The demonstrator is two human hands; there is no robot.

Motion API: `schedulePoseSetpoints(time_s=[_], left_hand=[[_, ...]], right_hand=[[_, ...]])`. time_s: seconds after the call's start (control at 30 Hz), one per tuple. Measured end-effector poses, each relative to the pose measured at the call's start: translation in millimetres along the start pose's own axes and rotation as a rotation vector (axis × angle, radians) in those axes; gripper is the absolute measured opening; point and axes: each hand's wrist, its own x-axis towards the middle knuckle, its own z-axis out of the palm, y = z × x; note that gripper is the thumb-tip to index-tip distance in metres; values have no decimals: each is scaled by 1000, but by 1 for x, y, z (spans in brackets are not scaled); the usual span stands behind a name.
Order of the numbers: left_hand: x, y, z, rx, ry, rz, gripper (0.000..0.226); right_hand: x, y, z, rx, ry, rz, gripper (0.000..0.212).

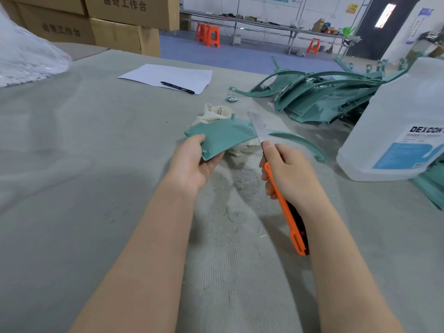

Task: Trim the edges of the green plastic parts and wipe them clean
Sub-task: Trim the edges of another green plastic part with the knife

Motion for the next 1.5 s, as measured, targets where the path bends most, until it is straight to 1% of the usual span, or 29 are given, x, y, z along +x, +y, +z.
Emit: schedulePoseSetpoints(time_s=[0.13,0.3,0.47,0.6,0.7,0.87,1.03,1.27,1.37,1.5], left_hand=[[-1,2,1,-65,-8,46,9],[-3,1,3,-75,-13,104,14],[-2,-3,5,28,-26,205,19],[-4,-2,6,13,-3,239,21],[-5,-2,6,21,-35,256,19],[-6,0,6,64,-41,294,19],[-5,-1,6,56,-42,293,22],[-6,-1,7,58,-37,285,22],[-6,0,8,113,-19,310,22],[-5,-1,9,192,38,387,19]], right_hand=[[-1,-3,4,25,12,-26,45],[-3,-4,12,26,-37,-61,46],[-6,-4,23,-81,-130,-88,47],[-9,-5,30,-131,-164,-137,48],[-9,-7,27,-111,-127,-147,47],[-7,-8,20,-81,8,-157,51],[-7,-7,23,-141,-10,-165,51],[-9,-8,28,-158,-24,-181,50],[-8,-9,26,-155,9,-194,48],[-6,-6,21,-151,81,-199,47]])
